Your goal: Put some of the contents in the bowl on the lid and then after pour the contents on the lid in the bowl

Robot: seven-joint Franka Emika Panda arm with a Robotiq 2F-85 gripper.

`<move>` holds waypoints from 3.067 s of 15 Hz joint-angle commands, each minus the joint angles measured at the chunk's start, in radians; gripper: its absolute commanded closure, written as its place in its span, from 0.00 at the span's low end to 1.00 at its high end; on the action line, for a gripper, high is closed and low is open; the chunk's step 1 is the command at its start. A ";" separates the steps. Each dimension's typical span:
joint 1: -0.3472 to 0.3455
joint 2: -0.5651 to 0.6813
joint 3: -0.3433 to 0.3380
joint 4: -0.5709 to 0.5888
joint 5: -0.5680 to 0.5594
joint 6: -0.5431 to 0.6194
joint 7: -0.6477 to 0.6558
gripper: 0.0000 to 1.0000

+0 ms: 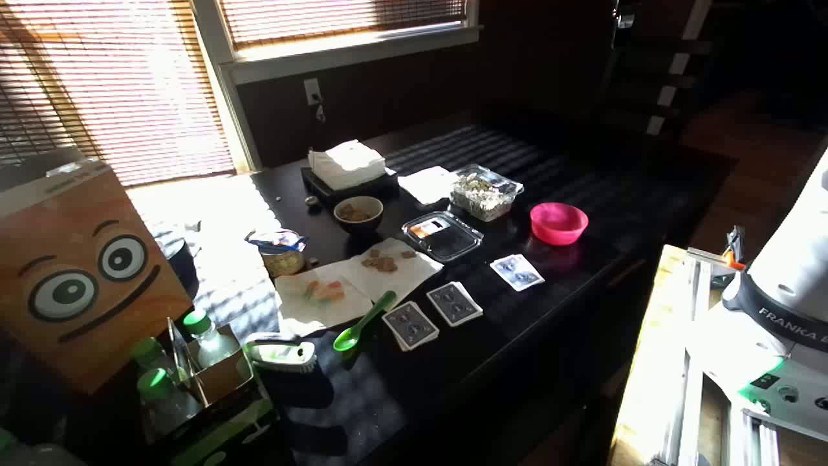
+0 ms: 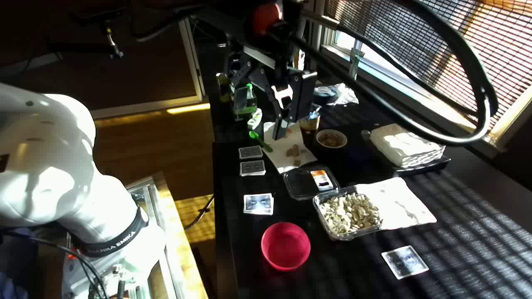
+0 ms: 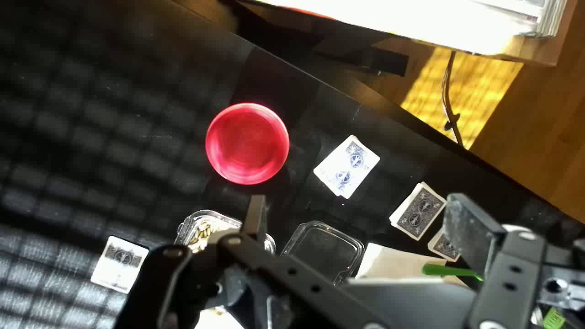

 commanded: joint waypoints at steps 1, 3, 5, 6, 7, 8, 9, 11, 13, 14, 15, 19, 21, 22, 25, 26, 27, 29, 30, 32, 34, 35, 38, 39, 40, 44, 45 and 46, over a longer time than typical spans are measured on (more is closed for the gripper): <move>-0.006 0.002 0.005 0.002 0.003 -0.001 -0.003 0.00; -0.006 0.002 0.005 0.002 0.003 -0.001 -0.003 0.00; -0.006 0.002 0.005 0.002 0.003 -0.001 -0.003 0.00; -0.006 0.002 0.005 0.002 0.003 -0.001 -0.003 0.00; -0.006 0.002 0.005 0.002 0.003 -0.001 -0.003 0.00; -0.006 0.002 0.005 0.002 0.003 -0.001 -0.003 0.00; -0.006 0.002 0.005 0.002 0.003 -0.001 -0.003 0.00; -0.005 0.026 0.017 -0.009 0.018 0.005 0.041 0.00; 0.006 0.044 0.038 -0.031 0.045 0.036 0.088 0.00; 0.013 0.053 0.051 -0.044 0.057 0.057 0.107 0.00; 0.014 0.063 0.065 -0.057 0.068 0.088 0.137 0.00; 0.009 0.124 0.138 -0.124 0.067 0.351 0.284 0.00; 0.000 0.169 0.161 -0.155 0.073 0.532 0.367 0.00; -0.005 0.202 0.170 -0.168 0.065 0.620 0.401 0.00; -0.007 0.310 0.170 -0.180 0.072 0.790 0.432 0.00; -0.007 0.353 0.163 -0.172 0.082 0.811 0.431 0.00; -0.012 0.393 0.162 -0.158 0.077 0.817 0.434 0.00; -0.014 0.349 0.168 -0.181 0.068 0.795 0.417 0.00; -0.015 0.374 0.167 -0.179 0.068 0.801 0.417 0.00; -0.015 0.379 0.169 -0.178 0.068 0.802 0.417 0.00; -0.015 0.367 0.170 -0.178 0.068 0.802 0.417 0.00; -0.021 0.396 0.164 -0.163 0.076 0.785 0.430 0.00; -0.047 0.484 0.170 -0.130 0.061 0.809 0.533 0.00; -0.051 0.514 0.170 -0.117 0.065 0.811 0.554 0.00; -0.052 0.538 0.166 -0.105 0.078 0.811 0.567 0.00; -0.050 0.646 0.153 -0.031 0.171 0.822 0.572 0.00; -0.050 0.673 0.151 -0.013 0.201 0.832 0.561 0.00; -0.053 0.700 0.151 0.008 0.231 0.848 0.556 0.00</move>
